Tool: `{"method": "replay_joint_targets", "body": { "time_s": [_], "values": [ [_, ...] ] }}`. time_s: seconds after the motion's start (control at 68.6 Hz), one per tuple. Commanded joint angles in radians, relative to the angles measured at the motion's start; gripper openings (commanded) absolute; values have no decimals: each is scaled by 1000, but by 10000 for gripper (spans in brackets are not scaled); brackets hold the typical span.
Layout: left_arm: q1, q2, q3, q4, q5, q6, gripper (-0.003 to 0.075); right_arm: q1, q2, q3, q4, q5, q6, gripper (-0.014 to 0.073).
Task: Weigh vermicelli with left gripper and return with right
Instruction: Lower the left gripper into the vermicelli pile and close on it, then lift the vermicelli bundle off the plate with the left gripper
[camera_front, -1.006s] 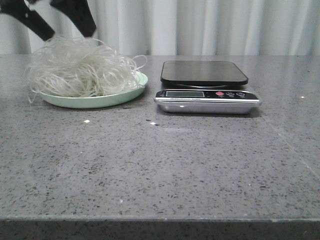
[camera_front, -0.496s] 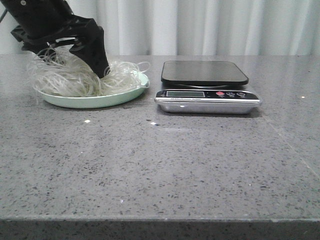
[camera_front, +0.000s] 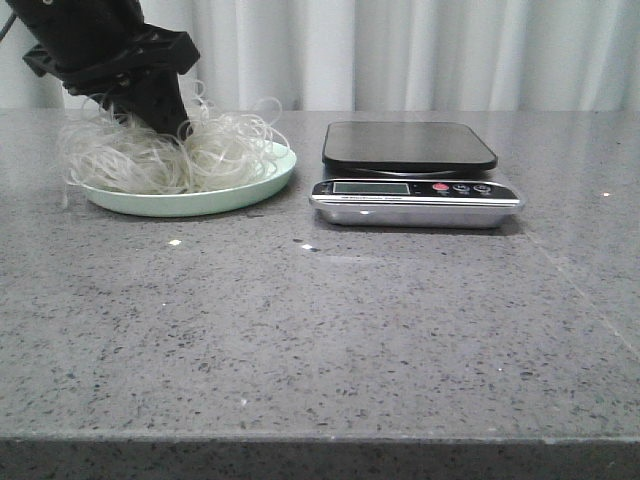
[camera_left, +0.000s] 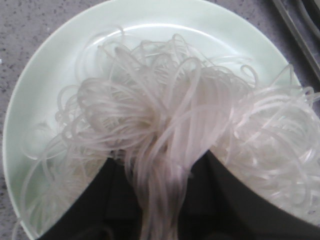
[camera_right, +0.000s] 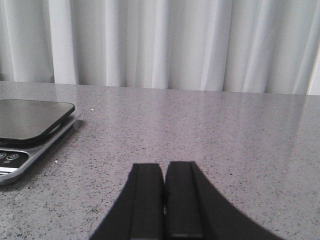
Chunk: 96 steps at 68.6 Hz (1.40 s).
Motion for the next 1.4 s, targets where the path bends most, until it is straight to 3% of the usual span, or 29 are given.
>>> {"method": "replay_joint_targets", "body": {
  "time_s": [0.0,0.204,0.408,0.773,1.093,1.195,1.385],
  "values": [
    [-6,-33,-48,59,19,1,136,-5,-16,-9,-2,-71,-5,151],
    [6,-33,-76,127,84,-1,136,-5,-16,-9,-2,-71,-5,151],
    [80,-33,-80,133,170,-24,136,-5,-16,-9,-2,-71,-5,151],
    [103,-112,-101,132,179,-30,136,-5,-16,-9,-2,-72,-5,151],
    [103,-211,-337,-18,187,-30,136,-5,-16,-9,-2,-71,-5,151],
    [78,-209,-426,-115,168,-30,136,-5,-16,-9,-2,-71,-5,151],
    [-55,-194,-448,-125,19,-28,136,-5,-16,-9,-2,-71,-5,151]
  ]
}}
